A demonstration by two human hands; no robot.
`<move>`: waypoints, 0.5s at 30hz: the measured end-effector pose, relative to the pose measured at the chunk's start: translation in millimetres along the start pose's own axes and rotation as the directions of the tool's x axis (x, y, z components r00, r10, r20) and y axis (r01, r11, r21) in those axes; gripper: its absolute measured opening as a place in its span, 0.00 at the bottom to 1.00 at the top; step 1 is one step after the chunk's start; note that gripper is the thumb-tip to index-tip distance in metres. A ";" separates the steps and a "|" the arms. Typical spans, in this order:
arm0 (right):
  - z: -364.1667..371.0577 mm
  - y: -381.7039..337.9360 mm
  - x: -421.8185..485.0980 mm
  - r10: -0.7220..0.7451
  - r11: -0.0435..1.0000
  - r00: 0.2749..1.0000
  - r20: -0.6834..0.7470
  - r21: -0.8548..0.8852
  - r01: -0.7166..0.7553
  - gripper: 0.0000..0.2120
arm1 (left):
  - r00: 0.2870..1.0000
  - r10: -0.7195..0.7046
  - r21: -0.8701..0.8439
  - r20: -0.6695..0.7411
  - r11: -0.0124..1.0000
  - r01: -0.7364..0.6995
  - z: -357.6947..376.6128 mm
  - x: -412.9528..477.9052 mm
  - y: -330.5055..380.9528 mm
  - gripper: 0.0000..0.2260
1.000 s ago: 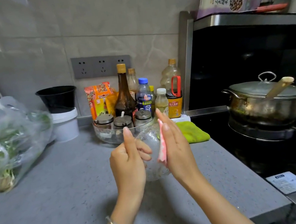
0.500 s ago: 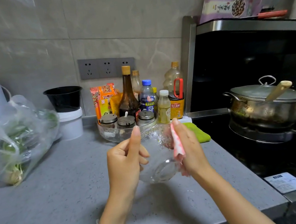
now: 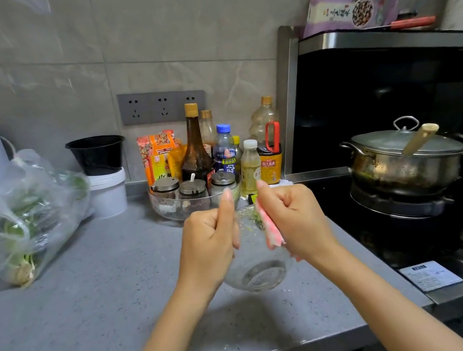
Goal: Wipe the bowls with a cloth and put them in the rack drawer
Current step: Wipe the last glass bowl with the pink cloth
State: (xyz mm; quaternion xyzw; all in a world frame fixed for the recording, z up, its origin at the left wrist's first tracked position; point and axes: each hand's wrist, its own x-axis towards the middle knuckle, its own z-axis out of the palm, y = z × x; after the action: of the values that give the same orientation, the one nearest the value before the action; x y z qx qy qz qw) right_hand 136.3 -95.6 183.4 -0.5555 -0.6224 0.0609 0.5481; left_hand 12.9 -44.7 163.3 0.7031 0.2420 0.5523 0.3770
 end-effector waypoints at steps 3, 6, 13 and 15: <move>11.9 13.5 -8.9 -0.022 1.000 0.986 -0.164 -0.016 0.020 0.23 | 0.988 -0.020 -0.001 -0.150 1.000 0.020 4.9 -3.5 -1.4 0.30; 33.4 17.9 -23.8 -0.113 0.977 0.982 -0.155 -0.198 0.081 0.20 | 0.949 -0.067 -0.009 -0.308 0.998 0.068 13.2 -5.5 -5.2 0.30; 23.1 11.1 -14.0 -0.145 0.981 0.976 -0.163 -0.151 0.120 0.20 | 0.950 -0.115 -0.051 -0.288 0.993 0.105 20.9 -12.3 6.2 0.31; 10.3 9.2 -11.7 0.027 0.996 0.989 -0.145 0.087 -0.015 0.19 | 0.953 -0.141 -0.119 -0.269 0.986 0.112 16.7 -15.1 7.8 0.30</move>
State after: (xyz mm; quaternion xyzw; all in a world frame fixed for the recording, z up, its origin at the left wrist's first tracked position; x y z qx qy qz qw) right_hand 131.8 -95.6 165.9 -0.5411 -0.5715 0.0523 0.6147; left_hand 24.3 -65.1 158.8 0.5818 0.3081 0.6314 0.4098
